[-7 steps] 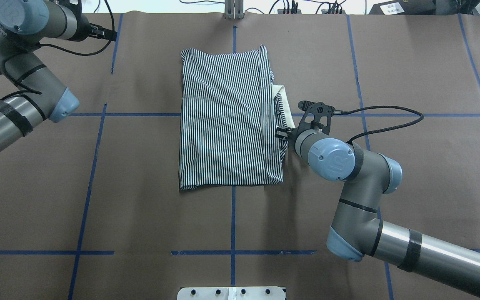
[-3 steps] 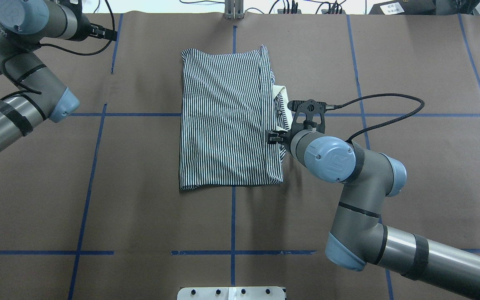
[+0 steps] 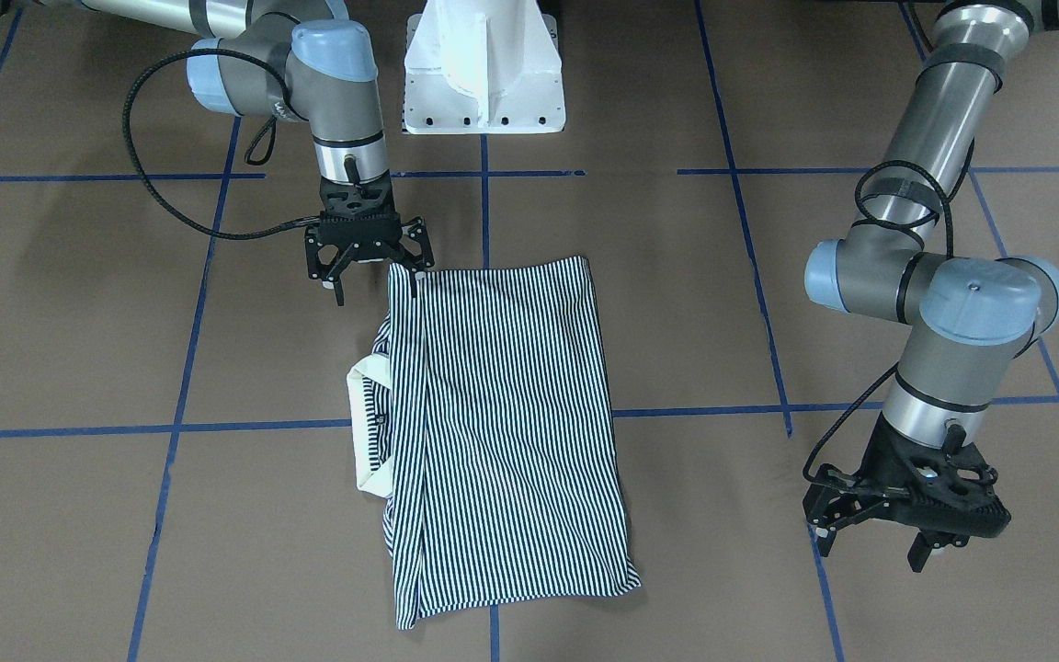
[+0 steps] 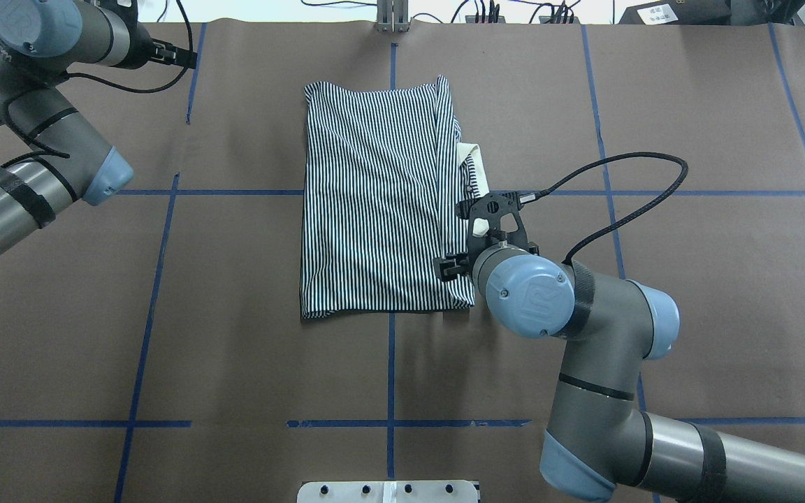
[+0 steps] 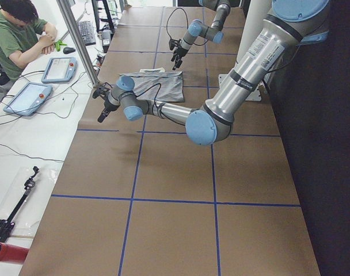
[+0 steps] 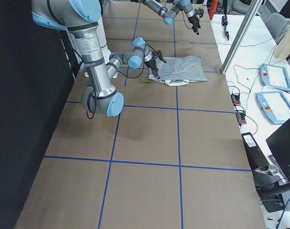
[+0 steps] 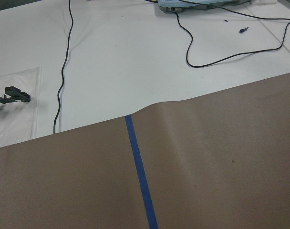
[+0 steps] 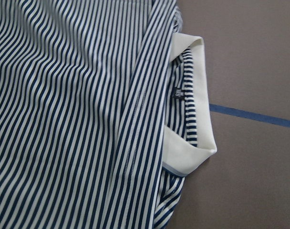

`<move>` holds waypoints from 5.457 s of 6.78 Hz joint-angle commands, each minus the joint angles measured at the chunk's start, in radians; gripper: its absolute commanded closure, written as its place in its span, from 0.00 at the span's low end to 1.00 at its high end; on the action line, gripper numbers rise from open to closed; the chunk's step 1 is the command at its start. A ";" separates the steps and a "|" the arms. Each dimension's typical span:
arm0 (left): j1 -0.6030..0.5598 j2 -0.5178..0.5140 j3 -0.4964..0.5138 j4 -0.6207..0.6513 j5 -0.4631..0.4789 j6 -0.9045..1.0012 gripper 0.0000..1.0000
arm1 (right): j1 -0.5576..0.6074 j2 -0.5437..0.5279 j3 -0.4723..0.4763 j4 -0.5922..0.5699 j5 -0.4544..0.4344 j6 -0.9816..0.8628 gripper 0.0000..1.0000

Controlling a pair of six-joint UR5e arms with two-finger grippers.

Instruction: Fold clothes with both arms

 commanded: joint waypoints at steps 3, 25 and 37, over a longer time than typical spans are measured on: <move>0.000 0.001 -0.001 -0.001 0.000 -0.001 0.00 | -0.114 -0.004 -0.005 -0.013 -0.115 -0.343 0.49; 0.021 0.059 -0.303 0.220 -0.201 -0.128 0.00 | 0.150 0.107 -0.142 -0.152 0.141 -0.224 0.00; 0.038 0.059 -0.298 0.211 -0.200 -0.151 0.00 | 0.215 0.048 -0.142 -0.229 0.201 -0.417 0.00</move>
